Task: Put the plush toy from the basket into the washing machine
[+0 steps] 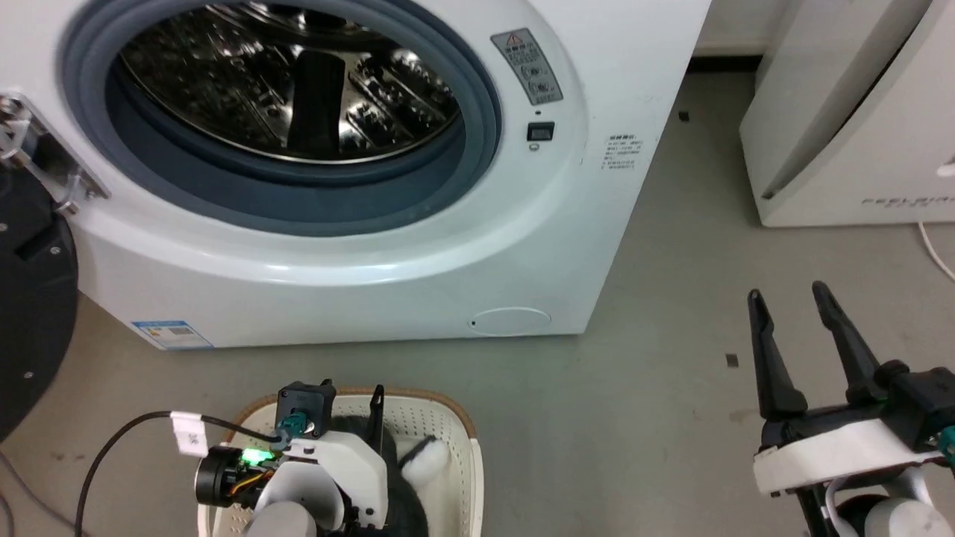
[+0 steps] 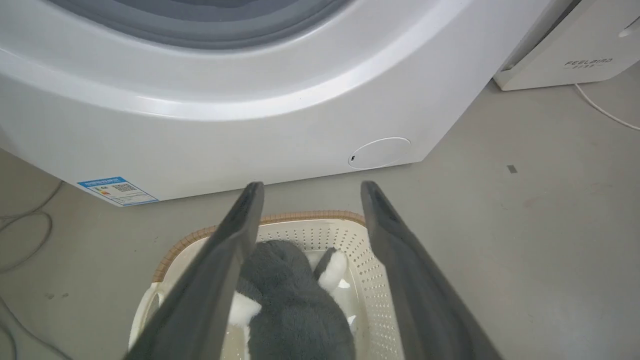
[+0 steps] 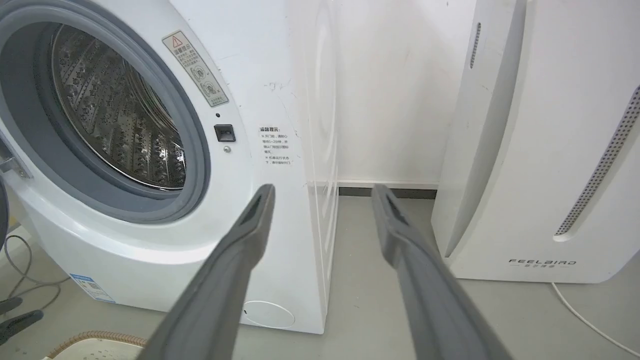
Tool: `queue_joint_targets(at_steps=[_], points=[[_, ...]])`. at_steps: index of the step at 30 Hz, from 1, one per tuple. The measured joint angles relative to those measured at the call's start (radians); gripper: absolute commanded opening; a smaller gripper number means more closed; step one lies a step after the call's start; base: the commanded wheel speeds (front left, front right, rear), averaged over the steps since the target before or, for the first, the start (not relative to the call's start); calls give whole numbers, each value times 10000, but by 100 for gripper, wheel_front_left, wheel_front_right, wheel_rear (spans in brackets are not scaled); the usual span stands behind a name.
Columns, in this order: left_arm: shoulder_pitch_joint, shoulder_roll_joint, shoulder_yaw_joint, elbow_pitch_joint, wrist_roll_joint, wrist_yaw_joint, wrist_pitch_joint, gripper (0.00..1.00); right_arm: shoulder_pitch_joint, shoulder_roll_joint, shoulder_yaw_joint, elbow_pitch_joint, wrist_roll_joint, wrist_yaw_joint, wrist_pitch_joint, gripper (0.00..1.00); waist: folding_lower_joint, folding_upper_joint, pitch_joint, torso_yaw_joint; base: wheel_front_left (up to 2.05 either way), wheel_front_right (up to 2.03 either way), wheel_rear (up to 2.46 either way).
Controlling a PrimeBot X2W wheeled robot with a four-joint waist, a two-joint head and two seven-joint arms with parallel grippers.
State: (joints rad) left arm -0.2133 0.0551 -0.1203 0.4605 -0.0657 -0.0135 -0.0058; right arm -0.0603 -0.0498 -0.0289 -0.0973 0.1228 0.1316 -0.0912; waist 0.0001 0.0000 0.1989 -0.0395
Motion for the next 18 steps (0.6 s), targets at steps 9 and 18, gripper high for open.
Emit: queue_joint_targets(at_steps=[9,18], points=[[-748,148,-295,938,-217,-73,545,100,-474,0,-38,-297,90,0,-176,100,0,0,1021,-53,0,0,0],[-1479,253,-518,1854,-491,-71,1331,100,-910,0,-81,-667,198,0,-355,100,0,0,2088,-135,0,0,0]])
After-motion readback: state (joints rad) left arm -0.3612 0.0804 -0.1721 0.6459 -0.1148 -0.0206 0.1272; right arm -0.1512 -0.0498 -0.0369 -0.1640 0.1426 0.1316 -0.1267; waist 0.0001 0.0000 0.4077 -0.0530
